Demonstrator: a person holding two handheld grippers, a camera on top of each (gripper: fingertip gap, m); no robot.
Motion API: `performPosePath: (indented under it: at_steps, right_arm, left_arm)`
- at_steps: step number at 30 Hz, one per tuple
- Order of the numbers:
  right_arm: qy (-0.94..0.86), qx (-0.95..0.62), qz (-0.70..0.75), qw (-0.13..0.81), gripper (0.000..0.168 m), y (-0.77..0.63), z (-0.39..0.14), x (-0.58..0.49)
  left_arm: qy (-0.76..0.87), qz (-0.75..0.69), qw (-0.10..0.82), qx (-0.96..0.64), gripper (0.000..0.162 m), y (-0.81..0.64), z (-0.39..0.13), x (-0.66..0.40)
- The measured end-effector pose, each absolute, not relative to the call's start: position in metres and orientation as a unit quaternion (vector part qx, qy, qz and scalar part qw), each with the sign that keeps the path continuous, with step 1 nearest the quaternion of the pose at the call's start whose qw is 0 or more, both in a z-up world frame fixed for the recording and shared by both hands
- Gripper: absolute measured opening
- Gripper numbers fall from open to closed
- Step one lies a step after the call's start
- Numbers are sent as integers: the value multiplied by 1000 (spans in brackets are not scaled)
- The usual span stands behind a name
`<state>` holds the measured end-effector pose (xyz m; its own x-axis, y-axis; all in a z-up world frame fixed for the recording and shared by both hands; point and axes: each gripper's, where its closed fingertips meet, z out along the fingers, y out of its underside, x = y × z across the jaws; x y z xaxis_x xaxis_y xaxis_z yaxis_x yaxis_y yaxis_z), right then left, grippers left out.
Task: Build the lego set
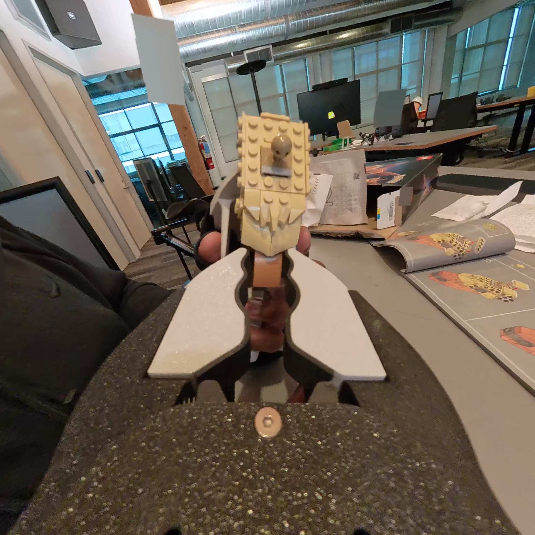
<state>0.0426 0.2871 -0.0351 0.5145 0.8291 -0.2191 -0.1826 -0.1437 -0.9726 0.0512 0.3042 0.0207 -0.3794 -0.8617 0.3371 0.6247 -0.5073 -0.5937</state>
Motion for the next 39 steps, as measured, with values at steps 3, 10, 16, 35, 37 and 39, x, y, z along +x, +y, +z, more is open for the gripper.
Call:
performPosePath:
  at_steps: [3,10,16,35,37,39]
  right_arm:
    - [-272,-619,424,603,18,281,-35,45]
    - [-318,-626,403,587,17,271,-45,50]
    - [-388,-661,347,540,17,267,-63,62]
    - [-527,-734,264,337,17,285,-127,89]
    - [-532,-737,267,322,17,285,-131,92]
    - [-532,-739,268,315,17,287,-136,94]
  left_arm:
    - [223,-788,469,-331,20,298,18,50]
    - [354,-687,507,-383,30,291,-2,45]
    - [488,-573,503,-425,33,288,-35,43]
    - [728,-250,372,-519,45,324,-153,41]
    - [725,-256,374,-519,46,331,-151,39]
    - [714,-276,379,-520,48,337,-145,37]
